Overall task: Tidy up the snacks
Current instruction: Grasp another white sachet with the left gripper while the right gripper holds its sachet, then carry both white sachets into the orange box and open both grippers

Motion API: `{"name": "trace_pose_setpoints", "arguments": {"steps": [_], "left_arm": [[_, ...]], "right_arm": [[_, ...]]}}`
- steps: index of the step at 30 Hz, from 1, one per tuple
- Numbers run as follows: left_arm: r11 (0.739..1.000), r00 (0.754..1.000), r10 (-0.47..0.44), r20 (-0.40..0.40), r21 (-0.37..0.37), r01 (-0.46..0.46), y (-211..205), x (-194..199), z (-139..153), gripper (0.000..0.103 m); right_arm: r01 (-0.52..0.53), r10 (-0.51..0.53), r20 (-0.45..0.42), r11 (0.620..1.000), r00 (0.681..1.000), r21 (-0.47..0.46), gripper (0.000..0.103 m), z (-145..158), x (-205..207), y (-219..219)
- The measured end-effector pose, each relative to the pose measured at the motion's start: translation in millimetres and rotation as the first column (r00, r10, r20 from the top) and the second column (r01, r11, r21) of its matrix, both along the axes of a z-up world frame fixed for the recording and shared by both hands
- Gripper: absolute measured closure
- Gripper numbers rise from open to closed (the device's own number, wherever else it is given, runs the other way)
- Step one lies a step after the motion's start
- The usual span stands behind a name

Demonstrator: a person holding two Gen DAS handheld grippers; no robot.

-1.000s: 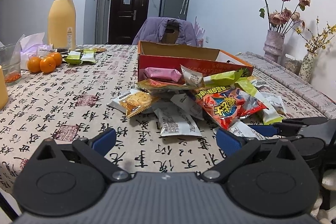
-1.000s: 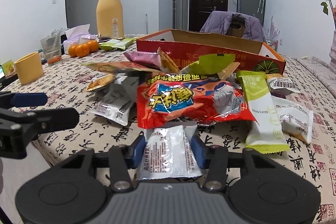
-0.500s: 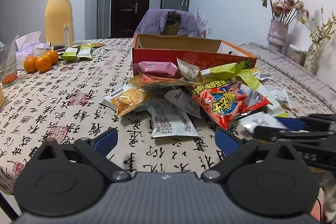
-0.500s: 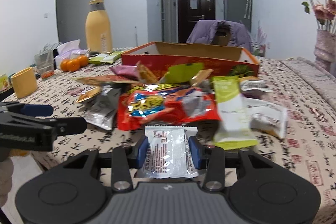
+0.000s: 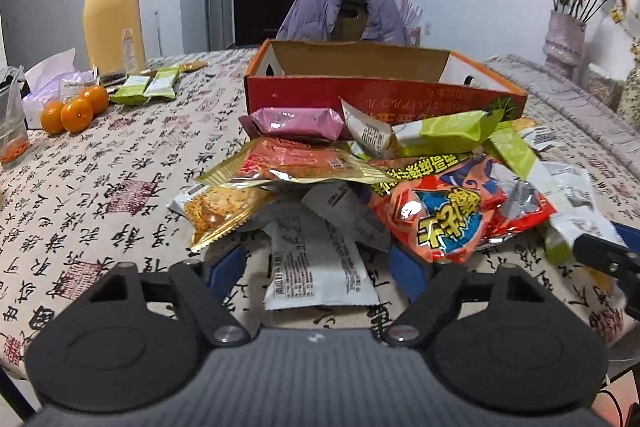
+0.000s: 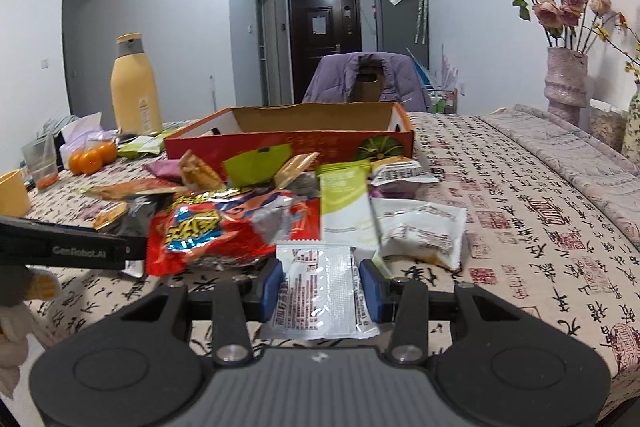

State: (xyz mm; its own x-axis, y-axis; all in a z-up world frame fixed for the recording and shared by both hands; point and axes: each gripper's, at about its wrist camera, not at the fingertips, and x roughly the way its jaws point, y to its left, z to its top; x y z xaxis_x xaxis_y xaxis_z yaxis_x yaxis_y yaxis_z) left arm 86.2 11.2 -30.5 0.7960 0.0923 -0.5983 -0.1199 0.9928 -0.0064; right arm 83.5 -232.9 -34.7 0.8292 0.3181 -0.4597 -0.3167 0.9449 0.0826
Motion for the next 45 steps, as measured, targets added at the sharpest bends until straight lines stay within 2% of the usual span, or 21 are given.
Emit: {"name": "trace_pose_setpoints", "arguments": {"steps": [8,14,28,38,45], "left_arm": [[1.0,0.999,0.026,-0.044,0.004,-0.026,-3.6,12.3,-8.0,0.047],[1.0,0.999,-0.001,-0.036,-0.005,0.001,-0.4,8.9,-8.3,0.053],[0.999,0.999,-0.043,-0.014,-0.002,0.043,5.4,-30.5,-6.0,0.054],[0.993,0.991,-0.116,0.063,-0.005,0.116,3.5,-63.9,15.1,0.054],[0.982,0.972,-0.188,0.142,-0.009,0.191,-10.8,-69.3,41.7,0.054]], "right_arm": [[0.007,-0.007,-0.006,1.0,1.0,0.01,0.062,-4.0,3.4,-6.0],[0.006,-0.006,-0.006,1.0,1.0,0.017,0.062,-4.5,3.0,-6.8],[-0.004,0.004,0.012,1.0,1.0,0.022,0.062,0.9,-4.3,-5.6],[0.004,-0.006,0.041,1.0,0.999,0.028,0.062,9.8,-11.4,-10.6],[0.005,-0.008,0.085,0.999,0.996,0.038,0.062,25.3,-7.8,-9.9]]}}
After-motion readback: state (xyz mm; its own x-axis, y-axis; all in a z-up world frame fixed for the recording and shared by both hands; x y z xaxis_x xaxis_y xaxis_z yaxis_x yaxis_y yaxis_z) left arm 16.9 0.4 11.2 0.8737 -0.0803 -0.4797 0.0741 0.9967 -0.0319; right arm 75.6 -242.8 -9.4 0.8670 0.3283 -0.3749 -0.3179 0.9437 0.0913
